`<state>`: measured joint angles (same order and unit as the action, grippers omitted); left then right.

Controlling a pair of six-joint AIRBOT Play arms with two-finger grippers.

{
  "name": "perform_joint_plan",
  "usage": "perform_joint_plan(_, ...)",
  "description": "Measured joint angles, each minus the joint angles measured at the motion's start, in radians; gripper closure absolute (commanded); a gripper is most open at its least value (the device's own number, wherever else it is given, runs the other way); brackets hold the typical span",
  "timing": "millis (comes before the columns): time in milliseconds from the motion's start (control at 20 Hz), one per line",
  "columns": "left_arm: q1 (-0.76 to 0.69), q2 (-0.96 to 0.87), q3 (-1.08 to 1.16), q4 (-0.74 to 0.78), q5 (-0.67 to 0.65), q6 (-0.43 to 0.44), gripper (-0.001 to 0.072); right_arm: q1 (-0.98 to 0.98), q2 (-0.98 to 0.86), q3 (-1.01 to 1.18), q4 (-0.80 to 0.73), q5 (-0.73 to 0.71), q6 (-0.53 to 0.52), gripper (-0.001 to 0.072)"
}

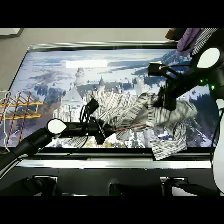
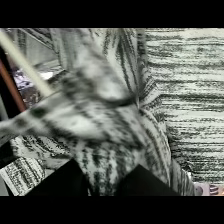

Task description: Fold the clothes and pants, and hang the long-sleeved shirts on hangers.

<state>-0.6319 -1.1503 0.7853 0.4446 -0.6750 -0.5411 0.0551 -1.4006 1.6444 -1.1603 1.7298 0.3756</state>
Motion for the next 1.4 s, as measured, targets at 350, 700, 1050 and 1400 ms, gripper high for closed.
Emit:
perform_joint_plan(350, 0.219, 0.061, 0.0, 0.006, -0.048, -0.243, 0.0161, -0.001, 0.056, 0.0, -0.037, -0.037, 0.086, 0.0688)
perform_joint_plan(700, 0.281, 0.089, -0.097, -0.007, -0.145, -0.317, 0.0161, -0.001, 0.096, 0.0, -0.06, -0.08, 0.291, 0.0687)
perform_joint_plan(1050, -0.062, -0.042, -0.137, -0.197, 0.206, -0.302, 0.0161, -0.001, 0.1, 0.0, -0.055, -0.088, 0.356, 0.0687)
perform_joint_plan(1400, -0.285, -0.22, -0.005, -0.198, 0.542, -0.28, 0.0162, -0.001, 0.1, 0.0, -0.052, -0.089, 0.368, 0.0686)
